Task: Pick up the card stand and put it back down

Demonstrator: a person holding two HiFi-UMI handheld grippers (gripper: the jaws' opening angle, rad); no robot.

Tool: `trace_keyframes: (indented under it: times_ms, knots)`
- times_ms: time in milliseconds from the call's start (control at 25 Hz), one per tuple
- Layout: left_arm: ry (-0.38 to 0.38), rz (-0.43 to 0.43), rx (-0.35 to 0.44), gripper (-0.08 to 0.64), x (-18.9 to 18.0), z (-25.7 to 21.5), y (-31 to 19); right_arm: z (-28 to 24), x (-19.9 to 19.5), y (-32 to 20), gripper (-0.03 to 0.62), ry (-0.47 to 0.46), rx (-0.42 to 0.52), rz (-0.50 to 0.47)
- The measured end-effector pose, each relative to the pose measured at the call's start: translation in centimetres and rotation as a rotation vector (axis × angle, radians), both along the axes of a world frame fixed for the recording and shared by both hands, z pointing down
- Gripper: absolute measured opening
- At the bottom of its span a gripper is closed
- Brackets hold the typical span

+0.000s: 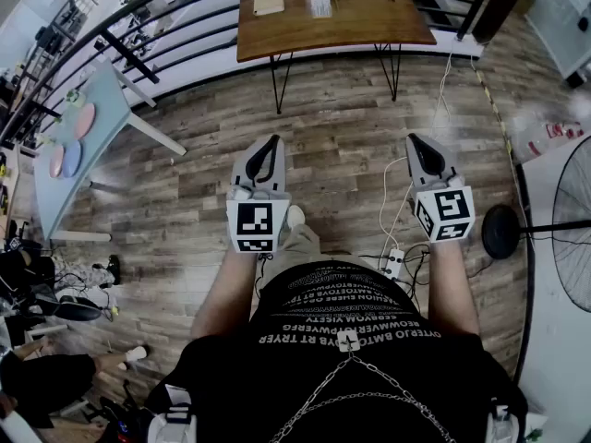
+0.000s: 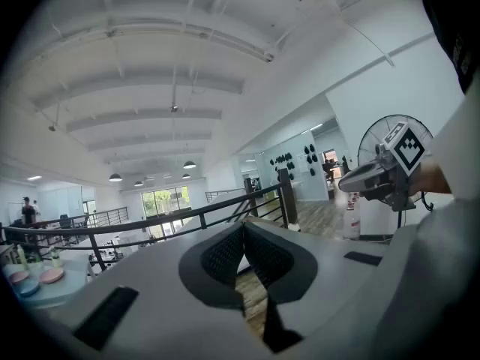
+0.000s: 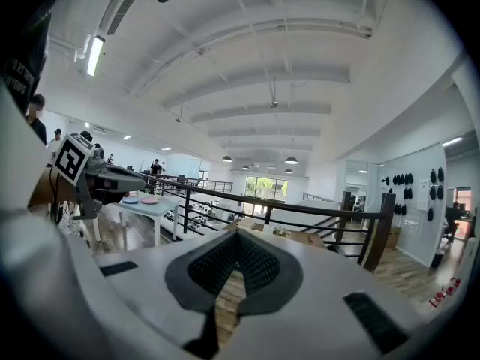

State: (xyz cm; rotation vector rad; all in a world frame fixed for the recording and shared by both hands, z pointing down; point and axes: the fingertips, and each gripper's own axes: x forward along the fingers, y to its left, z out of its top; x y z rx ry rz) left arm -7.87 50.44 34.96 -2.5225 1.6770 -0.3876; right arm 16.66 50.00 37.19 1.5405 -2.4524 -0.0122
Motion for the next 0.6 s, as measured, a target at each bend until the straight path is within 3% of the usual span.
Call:
trace_keyframes:
  times_ms: [600]
  knots:
    - [0.010, 0.065, 0.021, 0.028, 0.5, 0.8, -9.9, 1.6, -2.3, -7.5, 0.015, 0.009, -0.028, 0.007]
